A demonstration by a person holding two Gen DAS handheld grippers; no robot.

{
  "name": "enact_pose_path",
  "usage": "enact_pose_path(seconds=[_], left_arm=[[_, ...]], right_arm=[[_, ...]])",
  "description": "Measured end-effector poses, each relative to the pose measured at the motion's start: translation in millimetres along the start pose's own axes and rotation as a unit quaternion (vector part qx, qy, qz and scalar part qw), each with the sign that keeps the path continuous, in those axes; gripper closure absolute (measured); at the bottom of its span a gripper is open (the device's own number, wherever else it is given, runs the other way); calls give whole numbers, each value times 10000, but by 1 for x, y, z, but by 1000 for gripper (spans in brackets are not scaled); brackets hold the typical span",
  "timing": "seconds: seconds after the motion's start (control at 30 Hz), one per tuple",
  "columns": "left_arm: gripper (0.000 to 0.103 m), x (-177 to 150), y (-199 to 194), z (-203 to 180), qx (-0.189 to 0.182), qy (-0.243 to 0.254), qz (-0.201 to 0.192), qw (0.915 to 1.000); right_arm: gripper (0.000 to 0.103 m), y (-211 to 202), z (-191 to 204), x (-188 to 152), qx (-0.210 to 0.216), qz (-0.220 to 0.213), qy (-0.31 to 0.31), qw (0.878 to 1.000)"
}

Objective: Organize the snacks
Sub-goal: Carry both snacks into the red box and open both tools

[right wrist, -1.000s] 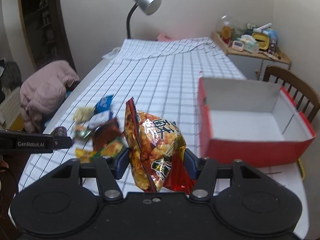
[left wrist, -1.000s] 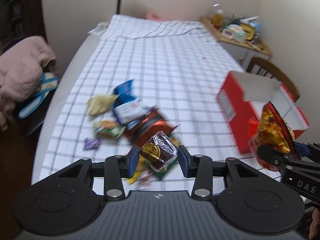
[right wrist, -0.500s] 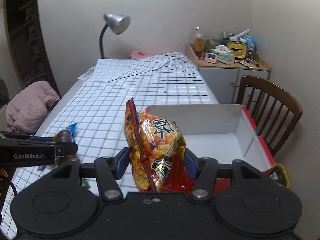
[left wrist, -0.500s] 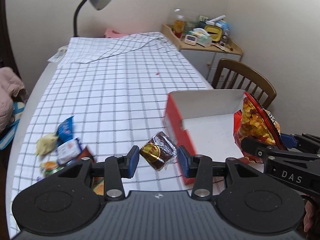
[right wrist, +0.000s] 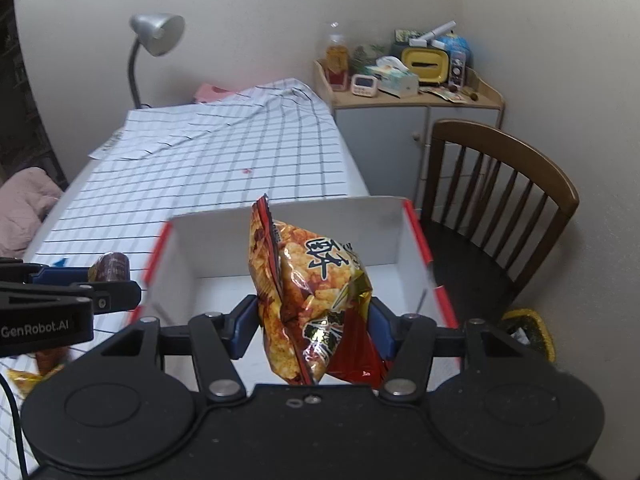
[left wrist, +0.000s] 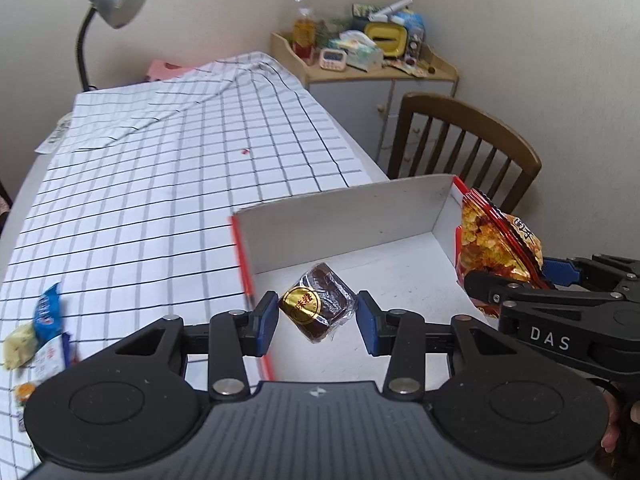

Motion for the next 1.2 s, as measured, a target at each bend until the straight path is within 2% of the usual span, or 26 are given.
enact_pose_path(seconds=[0.17, 0.33, 0.57, 0.77, 1.03, 1.2], left_arm=[[62, 6, 40, -11, 37, -16, 327, 9995], [62, 6, 76, -4, 147, -208, 730, 9970], [61, 4, 108, -6, 405, -16, 1044, 9937], [61, -5, 125, -15, 503, 189, 1343, 9895], [61, -17, 135, -17, 443, 86, 1719, 9841], [51, -18, 131, -19, 391, -20, 1708, 9845]], right_arm=[[47, 31, -16, 0, 122, 280, 49, 9995], [46, 57, -20, -3, 174, 561, -47, 9983], [46, 74, -5, -18, 211, 954, -648, 9931], [46, 86, -5, -27, 290, 1188, -720, 9899], [45, 92, -6, -34, 321, 1383, -777, 9868], [42, 91, -4, -39, 320, 1412, -768, 9865]])
Point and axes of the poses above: each gripper's, at about its wrist camera, not at the fingertips, and y roughly the way its jaws point, z to its left, x to its top, the point moved 8 cm from there along y, roughly the way its jaws point, and after that the axes turned 1 degree about z, right-handed, at the moved point
